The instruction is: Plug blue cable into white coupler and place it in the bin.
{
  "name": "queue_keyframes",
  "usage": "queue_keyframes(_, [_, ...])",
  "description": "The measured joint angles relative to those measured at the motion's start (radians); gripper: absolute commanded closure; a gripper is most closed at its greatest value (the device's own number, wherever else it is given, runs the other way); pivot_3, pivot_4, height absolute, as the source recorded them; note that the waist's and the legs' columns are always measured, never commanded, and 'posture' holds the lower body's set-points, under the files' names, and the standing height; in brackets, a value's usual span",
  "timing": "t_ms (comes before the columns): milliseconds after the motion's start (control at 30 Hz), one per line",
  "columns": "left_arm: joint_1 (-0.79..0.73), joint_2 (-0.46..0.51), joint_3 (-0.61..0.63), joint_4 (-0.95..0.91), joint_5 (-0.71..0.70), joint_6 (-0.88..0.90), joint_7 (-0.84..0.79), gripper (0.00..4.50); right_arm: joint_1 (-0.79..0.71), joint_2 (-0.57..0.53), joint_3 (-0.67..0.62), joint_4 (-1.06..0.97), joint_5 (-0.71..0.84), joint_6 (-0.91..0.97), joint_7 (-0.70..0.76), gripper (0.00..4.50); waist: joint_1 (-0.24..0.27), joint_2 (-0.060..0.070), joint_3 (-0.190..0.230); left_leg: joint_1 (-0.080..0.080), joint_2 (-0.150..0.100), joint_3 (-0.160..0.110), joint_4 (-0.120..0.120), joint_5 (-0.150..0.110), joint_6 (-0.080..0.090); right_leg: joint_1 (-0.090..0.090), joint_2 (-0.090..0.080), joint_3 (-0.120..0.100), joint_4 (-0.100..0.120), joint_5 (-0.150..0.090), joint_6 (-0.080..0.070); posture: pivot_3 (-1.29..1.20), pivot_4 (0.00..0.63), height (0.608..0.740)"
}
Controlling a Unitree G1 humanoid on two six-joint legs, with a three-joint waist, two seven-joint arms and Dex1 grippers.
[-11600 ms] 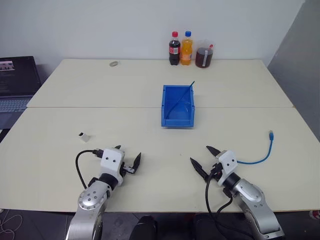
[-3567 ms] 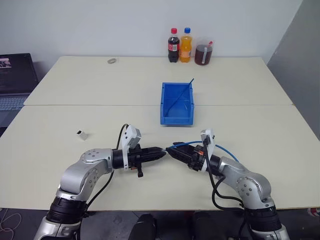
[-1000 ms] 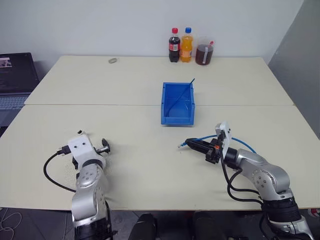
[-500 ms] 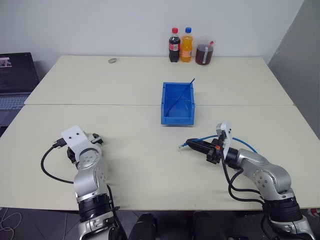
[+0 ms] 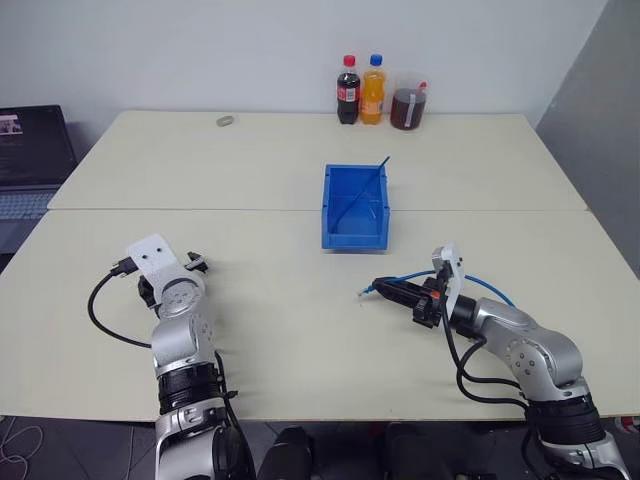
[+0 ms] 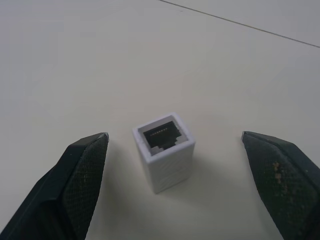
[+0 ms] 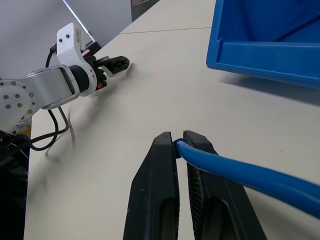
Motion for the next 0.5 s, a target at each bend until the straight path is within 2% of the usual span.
queue_keyframes(500, [-0.004, 0.021, -0.014, 0.024, 0.003, -0.033, 0.0, 3.68, 0.01, 0.0, 0.0, 0.0, 0.0, 0.003, 0.0, 4.5, 0.0, 0.0, 0.0, 0.0, 0.0, 0.0, 0.0, 0.0, 0.0, 0.0, 0.0, 0.0, 0.0, 0.0, 0.0, 0.0, 0.15, 0.74])
